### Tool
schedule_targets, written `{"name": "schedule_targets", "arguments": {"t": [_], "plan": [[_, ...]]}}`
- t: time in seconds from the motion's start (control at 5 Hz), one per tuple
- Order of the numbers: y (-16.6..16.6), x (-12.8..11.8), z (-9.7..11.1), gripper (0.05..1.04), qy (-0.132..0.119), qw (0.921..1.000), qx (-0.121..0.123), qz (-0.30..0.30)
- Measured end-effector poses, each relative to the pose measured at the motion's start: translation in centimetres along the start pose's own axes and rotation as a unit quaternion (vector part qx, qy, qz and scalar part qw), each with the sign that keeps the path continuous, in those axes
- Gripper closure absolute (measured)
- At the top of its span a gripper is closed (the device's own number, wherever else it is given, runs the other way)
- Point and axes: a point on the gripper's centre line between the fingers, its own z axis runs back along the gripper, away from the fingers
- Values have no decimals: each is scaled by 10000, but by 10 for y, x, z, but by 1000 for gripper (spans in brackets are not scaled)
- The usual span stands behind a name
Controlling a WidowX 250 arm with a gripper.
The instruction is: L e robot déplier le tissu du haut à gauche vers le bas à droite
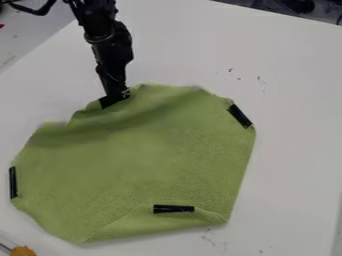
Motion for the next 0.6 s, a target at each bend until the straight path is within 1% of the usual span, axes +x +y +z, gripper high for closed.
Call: {"name": "schedule_targets", "arguments": {"t": [0.2,0.4,0.6], "plan": [[13,-3,-11,1026,-19,10000,-46,-53],[22,-1,-11,1026,-77,9999,34,-136],[28,1,-16,1026,-77,9998,54,-186]]}}
